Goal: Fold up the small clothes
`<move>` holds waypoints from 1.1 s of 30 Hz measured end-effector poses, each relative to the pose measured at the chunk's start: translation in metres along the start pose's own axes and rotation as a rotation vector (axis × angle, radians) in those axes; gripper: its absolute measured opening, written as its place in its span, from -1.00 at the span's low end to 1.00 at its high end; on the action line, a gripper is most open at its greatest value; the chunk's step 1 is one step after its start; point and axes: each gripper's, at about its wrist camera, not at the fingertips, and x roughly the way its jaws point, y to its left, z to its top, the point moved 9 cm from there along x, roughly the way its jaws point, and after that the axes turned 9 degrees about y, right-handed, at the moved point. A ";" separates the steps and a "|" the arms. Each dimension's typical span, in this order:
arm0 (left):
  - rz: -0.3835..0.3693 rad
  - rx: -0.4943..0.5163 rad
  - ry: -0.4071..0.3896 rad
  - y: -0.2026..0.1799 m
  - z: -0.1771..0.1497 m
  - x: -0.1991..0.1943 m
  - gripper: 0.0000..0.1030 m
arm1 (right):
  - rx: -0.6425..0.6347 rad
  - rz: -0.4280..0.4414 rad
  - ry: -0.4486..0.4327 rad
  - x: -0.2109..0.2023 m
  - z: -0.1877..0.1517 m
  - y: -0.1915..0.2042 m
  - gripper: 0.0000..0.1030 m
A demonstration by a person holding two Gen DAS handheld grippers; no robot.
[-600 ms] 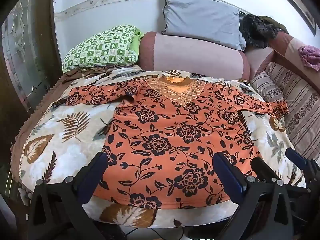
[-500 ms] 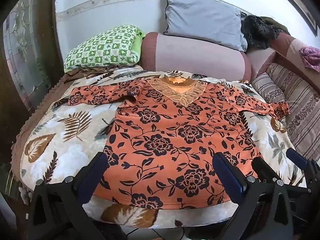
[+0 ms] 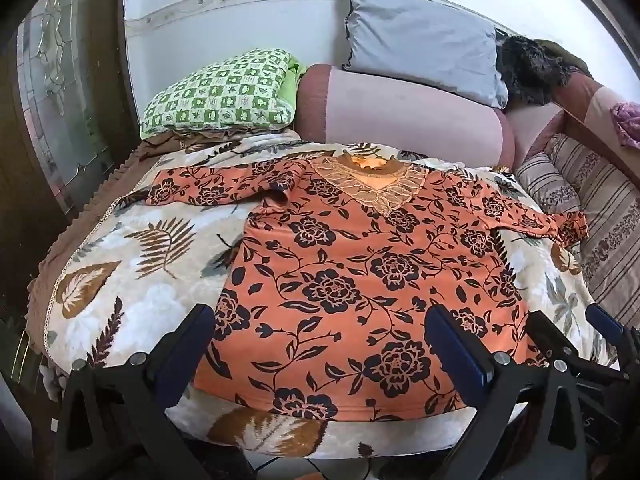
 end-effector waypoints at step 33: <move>0.009 -0.009 0.002 0.010 -0.002 0.002 1.00 | 0.001 -0.015 -0.013 -0.001 0.006 -0.001 1.00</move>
